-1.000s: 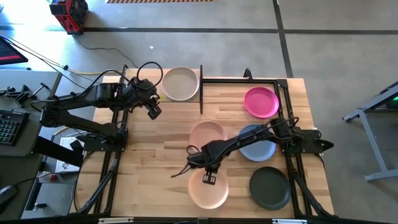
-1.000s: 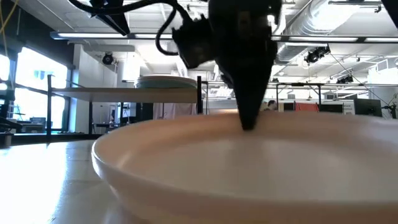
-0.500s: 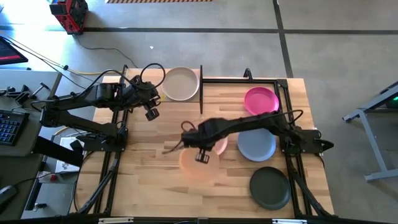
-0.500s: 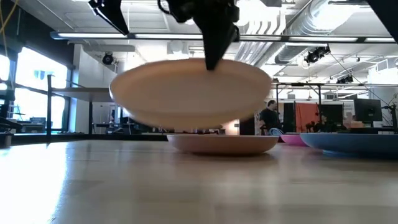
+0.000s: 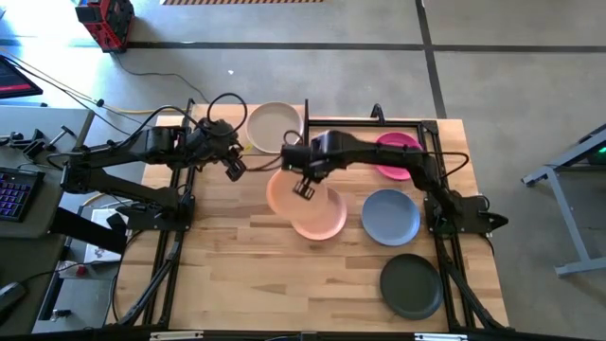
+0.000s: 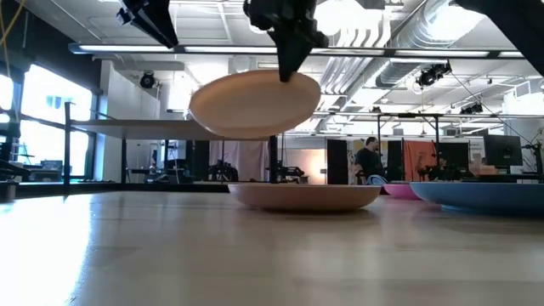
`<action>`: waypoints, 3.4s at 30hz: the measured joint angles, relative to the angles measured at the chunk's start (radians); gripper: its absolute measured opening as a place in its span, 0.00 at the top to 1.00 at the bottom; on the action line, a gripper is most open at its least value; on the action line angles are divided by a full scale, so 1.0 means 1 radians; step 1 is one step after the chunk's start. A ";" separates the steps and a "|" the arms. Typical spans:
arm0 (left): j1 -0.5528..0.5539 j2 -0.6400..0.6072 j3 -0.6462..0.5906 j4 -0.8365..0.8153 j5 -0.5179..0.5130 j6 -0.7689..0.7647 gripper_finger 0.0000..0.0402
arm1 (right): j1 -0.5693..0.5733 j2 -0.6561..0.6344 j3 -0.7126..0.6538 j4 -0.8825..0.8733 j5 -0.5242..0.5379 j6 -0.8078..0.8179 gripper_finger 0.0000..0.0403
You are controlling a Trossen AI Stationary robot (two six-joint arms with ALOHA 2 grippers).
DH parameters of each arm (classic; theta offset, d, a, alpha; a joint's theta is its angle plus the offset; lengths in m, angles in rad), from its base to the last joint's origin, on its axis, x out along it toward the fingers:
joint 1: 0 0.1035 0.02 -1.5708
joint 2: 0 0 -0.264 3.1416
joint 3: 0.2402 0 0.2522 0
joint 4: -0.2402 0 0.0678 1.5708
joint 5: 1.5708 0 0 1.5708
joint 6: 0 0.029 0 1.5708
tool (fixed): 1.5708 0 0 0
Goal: Place and stack plates onto a shelf
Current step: Stack the white plate on top of the gray plate on the shelf
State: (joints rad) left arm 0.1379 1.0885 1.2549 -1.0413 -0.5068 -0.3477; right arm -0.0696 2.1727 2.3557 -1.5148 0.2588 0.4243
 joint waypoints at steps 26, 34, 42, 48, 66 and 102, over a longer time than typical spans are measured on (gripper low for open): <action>0.144 0.008 0.000 0.382 0.144 0.222 0.74 | -0.262 -0.127 0.001 0.265 0.026 -0.325 1.00; 0.180 0.059 0.000 0.443 0.143 0.200 0.74 | -0.296 -0.132 0.001 0.341 0.024 -0.381 1.00; 0.232 0.128 0.000 0.448 0.127 0.157 0.74 | -0.298 -0.132 0.001 0.343 0.019 -0.426 1.00; 0.266 0.157 0.000 0.450 0.130 0.147 0.74 | -0.298 -0.132 0.000 0.367 -0.006 -0.433 1.00; 0.327 0.171 0.000 0.447 0.259 0.138 0.83 | -0.298 -0.132 0.000 0.377 -0.031 -0.433 1.00; 0.371 0.095 0.000 0.364 0.270 0.034 1.00 | -0.305 -0.144 -0.001 0.473 -0.106 -0.425 0.68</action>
State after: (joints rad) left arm 0.5085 1.1831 1.2547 -0.6772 -0.2363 -0.3132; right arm -0.3749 2.0286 2.3550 -1.0414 0.1532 -0.0010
